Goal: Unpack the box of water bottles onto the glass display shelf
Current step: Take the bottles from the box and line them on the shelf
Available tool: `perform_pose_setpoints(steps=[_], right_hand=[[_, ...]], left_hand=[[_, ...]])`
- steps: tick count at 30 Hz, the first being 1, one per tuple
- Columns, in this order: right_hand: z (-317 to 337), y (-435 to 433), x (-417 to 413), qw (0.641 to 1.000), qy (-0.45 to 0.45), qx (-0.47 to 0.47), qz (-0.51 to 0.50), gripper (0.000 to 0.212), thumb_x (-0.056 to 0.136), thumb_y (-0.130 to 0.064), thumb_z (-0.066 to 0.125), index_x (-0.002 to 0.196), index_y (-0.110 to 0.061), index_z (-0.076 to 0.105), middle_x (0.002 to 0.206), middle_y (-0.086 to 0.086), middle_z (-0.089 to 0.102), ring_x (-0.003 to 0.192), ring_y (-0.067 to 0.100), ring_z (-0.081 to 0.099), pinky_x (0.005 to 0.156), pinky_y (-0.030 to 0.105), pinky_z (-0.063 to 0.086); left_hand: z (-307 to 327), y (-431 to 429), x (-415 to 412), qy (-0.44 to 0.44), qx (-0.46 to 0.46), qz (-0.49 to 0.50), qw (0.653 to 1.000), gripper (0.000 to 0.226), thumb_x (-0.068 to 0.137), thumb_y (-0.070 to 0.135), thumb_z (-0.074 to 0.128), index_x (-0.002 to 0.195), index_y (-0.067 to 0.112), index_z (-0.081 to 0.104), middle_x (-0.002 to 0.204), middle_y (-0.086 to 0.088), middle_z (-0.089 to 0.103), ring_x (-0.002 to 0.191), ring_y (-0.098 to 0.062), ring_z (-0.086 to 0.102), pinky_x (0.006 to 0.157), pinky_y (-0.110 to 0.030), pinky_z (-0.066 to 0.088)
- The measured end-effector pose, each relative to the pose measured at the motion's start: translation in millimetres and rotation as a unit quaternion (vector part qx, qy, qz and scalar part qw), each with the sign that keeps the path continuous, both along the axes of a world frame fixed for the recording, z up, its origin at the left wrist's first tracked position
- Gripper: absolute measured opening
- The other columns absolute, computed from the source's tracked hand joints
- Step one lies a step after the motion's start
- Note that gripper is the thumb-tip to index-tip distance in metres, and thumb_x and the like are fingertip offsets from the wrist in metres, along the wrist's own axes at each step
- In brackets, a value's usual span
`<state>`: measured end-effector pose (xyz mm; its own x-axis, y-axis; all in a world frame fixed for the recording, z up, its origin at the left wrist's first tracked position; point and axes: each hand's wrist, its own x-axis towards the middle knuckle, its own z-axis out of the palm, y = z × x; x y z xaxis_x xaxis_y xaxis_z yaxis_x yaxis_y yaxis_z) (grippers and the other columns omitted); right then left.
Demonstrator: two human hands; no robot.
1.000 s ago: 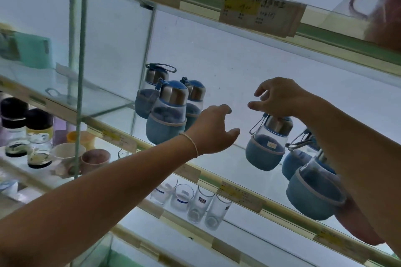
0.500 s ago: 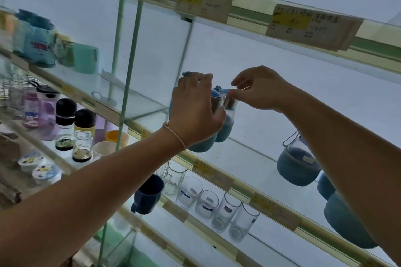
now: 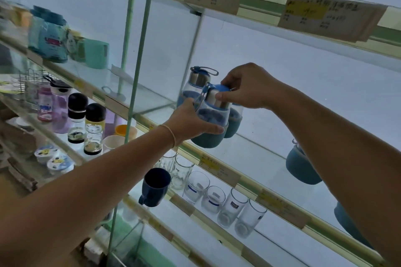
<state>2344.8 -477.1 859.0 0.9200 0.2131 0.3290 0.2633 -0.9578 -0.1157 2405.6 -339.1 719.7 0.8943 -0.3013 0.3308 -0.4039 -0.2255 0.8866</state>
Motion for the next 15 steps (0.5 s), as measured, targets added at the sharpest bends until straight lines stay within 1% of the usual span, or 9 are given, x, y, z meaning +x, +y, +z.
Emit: perform_pose_setpoints(steps=[3,6,8,10,12,13,15], right_hand=[[0.5,-1.4,-1.5,1.0,-0.01,-0.014,0.0,0.036,0.081,-0.04,0.078,0.104,-0.013,0.074,0.098,0.002,0.072,0.093,0.019,0.066,0.088,0.04,0.057],[0.2,-6.2,-4.0,1.0,-0.011,-0.003,-0.001,0.034,0.079,-0.04,0.079,0.103,-0.015,0.075,0.097,-0.001,0.072,0.092,0.016,0.066,0.086,0.036,0.057],[1.5,-11.3,-7.5,1.0,-0.007,-0.003,-0.005,0.033,0.078,-0.041,0.08,0.1,-0.016,0.076,0.093,-0.005,0.071,0.09,0.013,0.066,0.082,0.031,0.056],[3.5,-19.2,-13.0,1.0,-0.002,-0.007,-0.009,0.03,0.077,-0.04,0.081,0.097,-0.018,0.077,0.087,-0.009,0.069,0.087,0.012,0.066,0.077,0.028,0.055],[5.4,-29.7,-20.2,1.0,0.002,-0.008,-0.018,0.027,0.077,-0.04,0.081,0.094,-0.019,0.077,0.085,-0.01,0.069,0.085,0.012,0.065,0.071,0.025,0.053],[6.1,-35.3,-24.7,1.0,0.004,-0.011,-0.022,0.027,0.077,-0.04,0.081,0.095,-0.019,0.078,0.085,-0.008,0.069,0.085,0.013,0.064,0.07,0.026,0.053],[7.0,-46.9,-35.0,0.999,0.007,-0.014,-0.032,0.03,0.078,-0.04,0.08,0.098,-0.018,0.079,0.088,-0.006,0.071,0.086,0.015,0.065,0.075,0.031,0.055]], left_hand=[[2.7,-0.1,-0.4,0.01,0.02,-0.01,1.0,0.083,0.036,0.065,0.085,0.101,0.017,0.07,0.092,0.002,0.073,0.094,-0.016,0.068,0.088,-0.04,0.057],[4.5,-2.4,-3.5,0.007,0.031,-0.017,0.999,0.083,0.036,0.067,0.085,0.1,0.017,0.071,0.091,0.002,0.074,0.093,-0.017,0.068,0.088,-0.04,0.057],[4.9,-7.5,-6.6,0.012,0.029,-0.018,0.999,0.083,0.034,0.067,0.086,0.097,0.015,0.072,0.088,0.001,0.073,0.091,-0.017,0.068,0.087,-0.039,0.058],[4.7,-15.7,-11.2,0.018,0.028,-0.021,0.999,0.082,0.032,0.067,0.086,0.091,0.012,0.071,0.082,-0.001,0.072,0.086,-0.017,0.067,0.079,-0.034,0.058],[5.2,-25.4,-18.5,0.021,0.029,-0.029,0.999,0.076,0.034,0.064,0.086,0.085,0.011,0.069,0.075,-0.001,0.068,0.079,-0.017,0.066,0.07,-0.029,0.054],[5.4,-30.9,-22.2,0.019,0.03,-0.039,0.999,0.073,0.036,0.063,0.087,0.085,0.012,0.069,0.074,0.0,0.068,0.079,-0.016,0.066,0.068,-0.028,0.053],[6.3,-42.4,-31.9,0.015,0.022,-0.063,0.998,0.07,0.038,0.061,0.088,0.087,0.013,0.071,0.077,0.0,0.071,0.081,-0.016,0.068,0.071,-0.028,0.055]])
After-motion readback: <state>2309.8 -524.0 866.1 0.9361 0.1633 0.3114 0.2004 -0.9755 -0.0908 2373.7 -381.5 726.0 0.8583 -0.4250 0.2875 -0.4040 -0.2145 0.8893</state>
